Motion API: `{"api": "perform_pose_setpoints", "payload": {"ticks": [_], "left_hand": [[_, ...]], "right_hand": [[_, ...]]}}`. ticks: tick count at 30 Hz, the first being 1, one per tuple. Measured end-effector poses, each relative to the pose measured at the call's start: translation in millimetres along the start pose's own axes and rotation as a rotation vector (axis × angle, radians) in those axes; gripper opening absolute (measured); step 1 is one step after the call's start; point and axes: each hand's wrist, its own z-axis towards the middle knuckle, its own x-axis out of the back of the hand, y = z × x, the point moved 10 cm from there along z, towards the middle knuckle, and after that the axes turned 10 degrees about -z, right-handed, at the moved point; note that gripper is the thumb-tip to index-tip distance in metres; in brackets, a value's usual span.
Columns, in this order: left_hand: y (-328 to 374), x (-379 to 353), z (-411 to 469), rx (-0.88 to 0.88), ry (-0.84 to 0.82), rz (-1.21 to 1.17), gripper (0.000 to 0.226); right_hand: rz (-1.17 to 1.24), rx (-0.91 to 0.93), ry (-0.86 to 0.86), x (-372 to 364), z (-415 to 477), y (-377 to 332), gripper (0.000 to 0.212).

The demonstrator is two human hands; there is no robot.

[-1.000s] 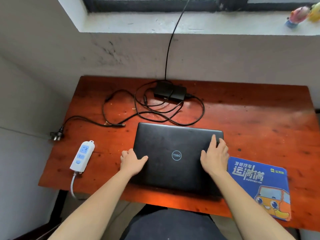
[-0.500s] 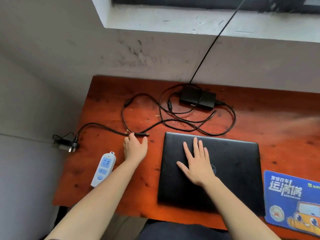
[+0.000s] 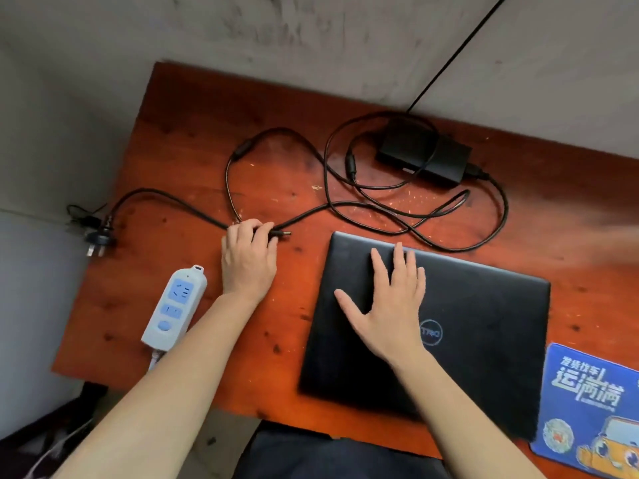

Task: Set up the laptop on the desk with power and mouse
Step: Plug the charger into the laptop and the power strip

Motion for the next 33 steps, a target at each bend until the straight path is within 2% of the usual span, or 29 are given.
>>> {"api": "perform_pose_setpoints", "payload": {"ticks": [4,10,15,17,23,26,33], "left_hand": [[-8,7,-5,0.062,0.063,-0.055,0.03],[27,10,-17,-0.184,0.127,-0.119,0.027],[49,-6,-29,-0.337,0.031,-0.186,0.018],[44,-10,-24,-0.39,0.003,-0.217,0.017],[38,-13,-11,-0.492,-0.062,-0.288,0.017],[35,-15,-11,-0.5,-0.078,-0.34,0.016],[31,-18,-5,-0.393,-0.05,-0.419,0.016]], "right_hand": [[-0.063,0.035,0.038,-6,23,-26,0.103],[-0.158,0.036,0.121,-18,26,-32,0.11],[-0.203,0.053,0.123,-12,25,-32,0.116],[-0.199,0.046,0.145,-13,21,-28,0.113],[-0.202,0.001,0.232,-13,0,-25,0.084],[-0.185,-0.019,0.27,-9,0,-27,0.083],[-0.147,-0.034,0.302,-8,-1,-26,0.082]]}}
